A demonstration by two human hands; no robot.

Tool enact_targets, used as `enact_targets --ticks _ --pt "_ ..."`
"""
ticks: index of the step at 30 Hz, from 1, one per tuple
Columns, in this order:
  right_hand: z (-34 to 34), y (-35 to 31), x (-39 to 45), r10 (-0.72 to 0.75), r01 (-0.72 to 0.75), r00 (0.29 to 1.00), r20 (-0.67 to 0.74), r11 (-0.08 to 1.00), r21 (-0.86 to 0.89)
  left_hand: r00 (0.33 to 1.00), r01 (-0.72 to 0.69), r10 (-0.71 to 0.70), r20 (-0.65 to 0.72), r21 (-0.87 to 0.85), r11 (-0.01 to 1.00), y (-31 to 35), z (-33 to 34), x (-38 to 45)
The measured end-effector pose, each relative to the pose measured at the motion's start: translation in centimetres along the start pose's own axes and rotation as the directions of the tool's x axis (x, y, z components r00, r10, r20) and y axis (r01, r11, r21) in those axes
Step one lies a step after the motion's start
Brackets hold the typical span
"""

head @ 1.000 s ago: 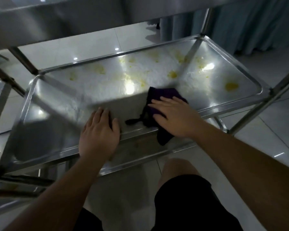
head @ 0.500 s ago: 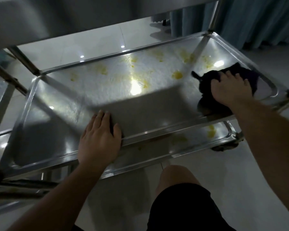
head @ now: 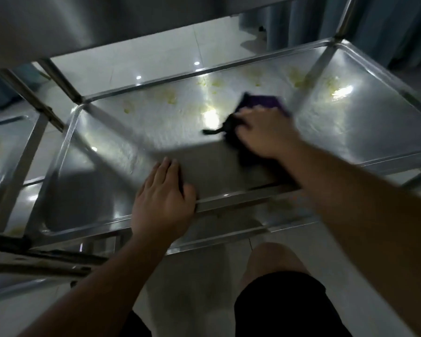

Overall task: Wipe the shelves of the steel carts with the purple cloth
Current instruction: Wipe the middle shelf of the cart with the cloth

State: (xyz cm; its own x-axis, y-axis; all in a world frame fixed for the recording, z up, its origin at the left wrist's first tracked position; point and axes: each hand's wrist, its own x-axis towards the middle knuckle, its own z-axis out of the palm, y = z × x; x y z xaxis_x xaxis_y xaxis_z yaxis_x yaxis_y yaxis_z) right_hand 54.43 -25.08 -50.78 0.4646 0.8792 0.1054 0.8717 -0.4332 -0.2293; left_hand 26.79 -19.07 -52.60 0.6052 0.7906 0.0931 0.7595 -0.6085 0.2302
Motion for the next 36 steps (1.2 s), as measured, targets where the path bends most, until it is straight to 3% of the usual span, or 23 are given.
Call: enact_targets --ticks 2,4,6,8,10,12,13,15,16,21,24,27,32,34,36 --pt "-1.9 7.1 -0.5 0.274 -0.277 0.96 -0.059 0.96 -0.043 1.0 0.012 -0.012 0.012 -0.01 1.0 0.0 0.1 0.0" --pt "-3.0 12.1 -1.5 0.537 -0.543 0.838 -0.095 0.839 -0.046 1.0 0.013 -0.012 0.017 -0.019 1.0 0.1 0.1 -0.1" --pt "-2.8 12.6 -1.4 0.678 -0.682 0.731 -0.074 0.73 -0.043 1.0 0.012 -0.011 0.021 -0.015 1.0 0.1 0.2 -0.2" --pt "-1.8 9.4 -0.3 0.71 -0.71 0.704 -0.026 0.703 -0.02 1.0 0.016 -0.015 0.021 -0.014 1.0 0.1 0.3 -0.1" --pt "-0.6 4.1 1.1 0.578 -0.577 0.816 -0.018 0.816 0.009 1.0 0.025 -0.024 0.015 -0.014 1.0 0.1 0.3 0.0" --pt "1.2 -2.3 2.4 0.288 -0.288 0.957 0.022 0.958 -0.015 1.0 0.026 -0.026 0.018 -0.011 1.0 0.1 0.3 0.2" --pt "2.1 -5.6 3.0 0.112 -0.111 0.991 0.068 0.994 -0.018 0.999 0.026 -0.026 0.019 -0.009 1.0 0.1 0.3 0.2" --pt "3.4 -10.6 3.7 -0.154 0.151 0.972 0.179 0.988 0.033 1.0 0.025 -0.024 0.017 -0.006 1.0 0.2 0.3 0.3" --pt "3.7 -11.9 3.9 -0.215 0.203 0.953 0.214 0.976 0.077 1.0 0.023 -0.023 0.015 -0.009 1.0 0.2 0.2 0.3" --pt "3.0 -8.8 3.7 -0.285 0.274 0.938 0.196 0.958 0.081 1.0 0.005 -0.005 0.02 0.004 1.0 0.0 0.0 0.3" --pt "0.8 -2.0 3.8 -0.16 0.159 0.976 0.146 0.987 0.018 1.0 0.002 -0.002 0.01 0.024 1.0 0.0 0.0 0.3" --pt "-2.2 7.8 2.1 0.096 -0.094 0.994 0.05 0.995 -0.041 1.0 0.012 -0.012 0.001 0.022 1.0 0.3 0.0 0.4" --pt "-6.4 21.1 -2.3 0.548 -0.547 0.837 0.003 0.836 -0.045 1.0 0.025 -0.025 -0.003 0.016 1.0 0.3 0.0 0.2" --pt "-6.6 22.6 -2.7 0.639 -0.64 0.768 -0.033 0.766 -0.052 1.0 0.029 -0.028 -0.006 0.015 0.999 0.5 0.1 0.2" --pt "-5.8 21.0 -2.1 0.663 -0.665 0.747 -0.057 0.746 -0.036 0.999 0.039 -0.039 -0.008 0.016 0.999 0.6 0.1 0.3"
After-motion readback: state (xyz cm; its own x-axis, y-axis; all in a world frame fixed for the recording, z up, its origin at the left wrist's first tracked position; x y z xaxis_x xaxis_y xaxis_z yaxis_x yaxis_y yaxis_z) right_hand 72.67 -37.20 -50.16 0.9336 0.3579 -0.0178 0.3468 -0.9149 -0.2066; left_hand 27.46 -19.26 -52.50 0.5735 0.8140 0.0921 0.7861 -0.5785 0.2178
